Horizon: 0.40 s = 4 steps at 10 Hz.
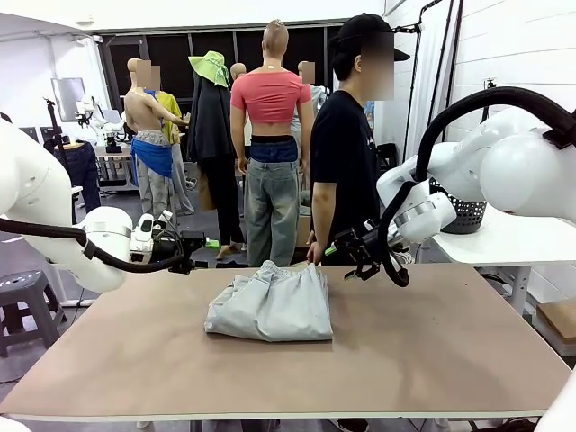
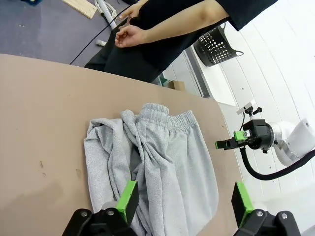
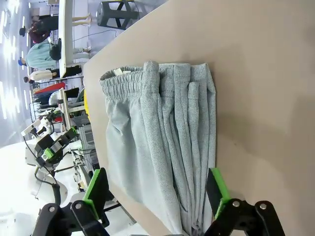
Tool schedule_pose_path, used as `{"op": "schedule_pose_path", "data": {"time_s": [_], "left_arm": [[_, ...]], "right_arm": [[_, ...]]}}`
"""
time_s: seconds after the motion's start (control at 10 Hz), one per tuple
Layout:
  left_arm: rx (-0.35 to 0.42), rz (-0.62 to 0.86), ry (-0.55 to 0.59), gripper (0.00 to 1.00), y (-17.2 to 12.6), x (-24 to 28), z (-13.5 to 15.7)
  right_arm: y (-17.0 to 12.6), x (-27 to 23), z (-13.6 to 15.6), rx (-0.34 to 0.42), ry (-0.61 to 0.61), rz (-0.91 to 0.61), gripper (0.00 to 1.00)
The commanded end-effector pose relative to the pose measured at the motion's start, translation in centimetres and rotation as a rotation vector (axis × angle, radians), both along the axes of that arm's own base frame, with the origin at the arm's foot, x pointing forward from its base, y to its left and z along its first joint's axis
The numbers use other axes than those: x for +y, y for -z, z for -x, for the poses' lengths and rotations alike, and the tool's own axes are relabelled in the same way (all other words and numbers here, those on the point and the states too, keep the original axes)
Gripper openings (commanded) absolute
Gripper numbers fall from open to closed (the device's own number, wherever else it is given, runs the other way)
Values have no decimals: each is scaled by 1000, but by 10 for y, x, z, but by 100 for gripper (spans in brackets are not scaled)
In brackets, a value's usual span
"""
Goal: Fold the training pants.
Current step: Fold the Training pants in half.
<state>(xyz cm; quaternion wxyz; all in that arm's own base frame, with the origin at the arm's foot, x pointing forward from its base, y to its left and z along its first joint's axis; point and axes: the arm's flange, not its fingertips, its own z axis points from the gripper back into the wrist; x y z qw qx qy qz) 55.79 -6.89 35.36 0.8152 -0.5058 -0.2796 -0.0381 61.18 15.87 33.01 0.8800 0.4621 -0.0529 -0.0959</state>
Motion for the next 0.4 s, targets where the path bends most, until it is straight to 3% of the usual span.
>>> {"op": "schedule_pose_path", "data": {"time_s": [0.0,0.3], "left_arm": [[-1,1,-3,100,0,1,0],[-1,1,-3,100,0,1,0]], "right_arm": [[1,1,-1,2,-1,5,100],[1,1,-1,2,-1,5,100]]}}
